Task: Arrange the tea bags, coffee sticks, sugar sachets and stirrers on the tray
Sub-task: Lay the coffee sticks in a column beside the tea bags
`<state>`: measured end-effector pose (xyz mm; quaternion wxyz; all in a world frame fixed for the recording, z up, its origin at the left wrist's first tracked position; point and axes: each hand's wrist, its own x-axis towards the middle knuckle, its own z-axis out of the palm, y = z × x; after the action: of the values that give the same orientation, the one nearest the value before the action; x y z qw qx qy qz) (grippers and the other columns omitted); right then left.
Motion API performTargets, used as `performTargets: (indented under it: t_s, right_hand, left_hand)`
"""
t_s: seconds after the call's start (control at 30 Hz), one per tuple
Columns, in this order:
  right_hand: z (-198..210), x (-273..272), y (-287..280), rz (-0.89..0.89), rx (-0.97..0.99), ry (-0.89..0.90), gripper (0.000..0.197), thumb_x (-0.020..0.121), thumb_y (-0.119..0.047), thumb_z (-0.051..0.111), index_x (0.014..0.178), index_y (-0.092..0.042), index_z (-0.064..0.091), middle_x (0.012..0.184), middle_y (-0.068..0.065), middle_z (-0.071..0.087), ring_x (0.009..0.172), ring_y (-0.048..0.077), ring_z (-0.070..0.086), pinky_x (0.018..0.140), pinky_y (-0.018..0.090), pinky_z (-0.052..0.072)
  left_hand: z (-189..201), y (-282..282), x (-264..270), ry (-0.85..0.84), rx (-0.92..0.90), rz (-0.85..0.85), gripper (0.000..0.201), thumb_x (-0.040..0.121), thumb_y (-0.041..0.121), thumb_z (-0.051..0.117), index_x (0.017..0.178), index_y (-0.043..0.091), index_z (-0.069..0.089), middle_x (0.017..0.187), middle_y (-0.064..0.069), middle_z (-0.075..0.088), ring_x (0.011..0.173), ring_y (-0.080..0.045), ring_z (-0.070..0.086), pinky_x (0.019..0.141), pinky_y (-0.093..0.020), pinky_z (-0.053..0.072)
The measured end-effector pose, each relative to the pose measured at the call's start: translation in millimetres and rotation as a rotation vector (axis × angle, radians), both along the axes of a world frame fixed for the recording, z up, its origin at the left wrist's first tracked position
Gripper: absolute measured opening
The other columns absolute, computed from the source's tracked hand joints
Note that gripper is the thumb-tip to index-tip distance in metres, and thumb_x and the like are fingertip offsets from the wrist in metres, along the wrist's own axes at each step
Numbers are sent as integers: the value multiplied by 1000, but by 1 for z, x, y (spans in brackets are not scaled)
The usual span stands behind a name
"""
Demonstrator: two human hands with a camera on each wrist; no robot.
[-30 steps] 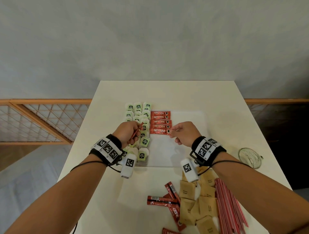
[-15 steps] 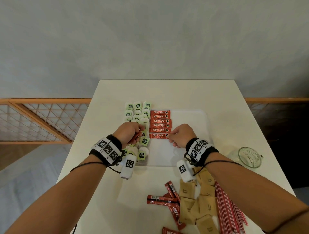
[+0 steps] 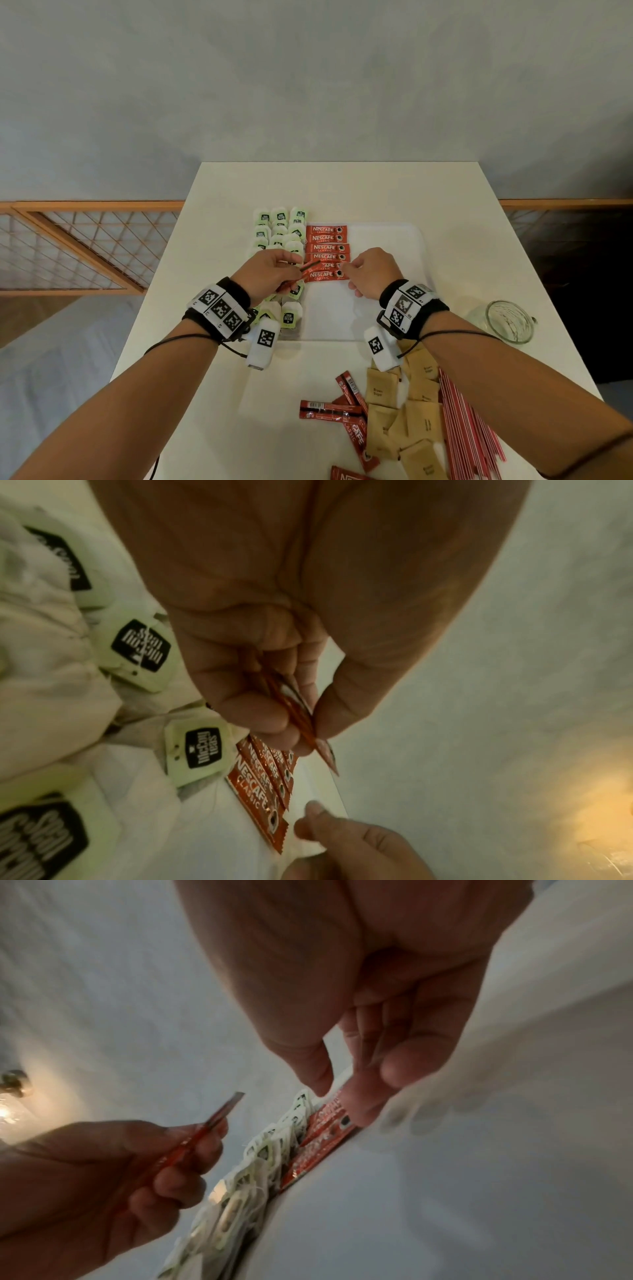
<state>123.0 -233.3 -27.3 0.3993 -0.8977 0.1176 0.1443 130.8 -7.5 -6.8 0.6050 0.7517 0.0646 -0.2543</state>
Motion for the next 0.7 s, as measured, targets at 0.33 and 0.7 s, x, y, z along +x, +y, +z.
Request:
performTargets:
  t_s: [0.33, 0.7]
  right_hand:
    - [4, -12, 4, 376, 197, -310, 17, 94, -20, 70, 109, -26, 76, 100, -16, 63, 77, -4, 59, 74, 22, 50]
    - [-3, -13, -11, 111, 305, -159, 11, 98, -18, 65, 106, -15, 72, 82, -3, 68, 56, 9, 55, 56, 15, 44]
  left_hand:
    - [2, -10, -7, 10, -30, -119, 10, 96, 6, 63, 99, 6, 73, 102, -34, 69, 56, -12, 51, 47, -17, 42]
    - [0, -2, -9, -295, 200, -109, 7, 93, 15, 70, 88, 18, 74, 61, 6, 66, 51, -3, 57, 51, -17, 46]
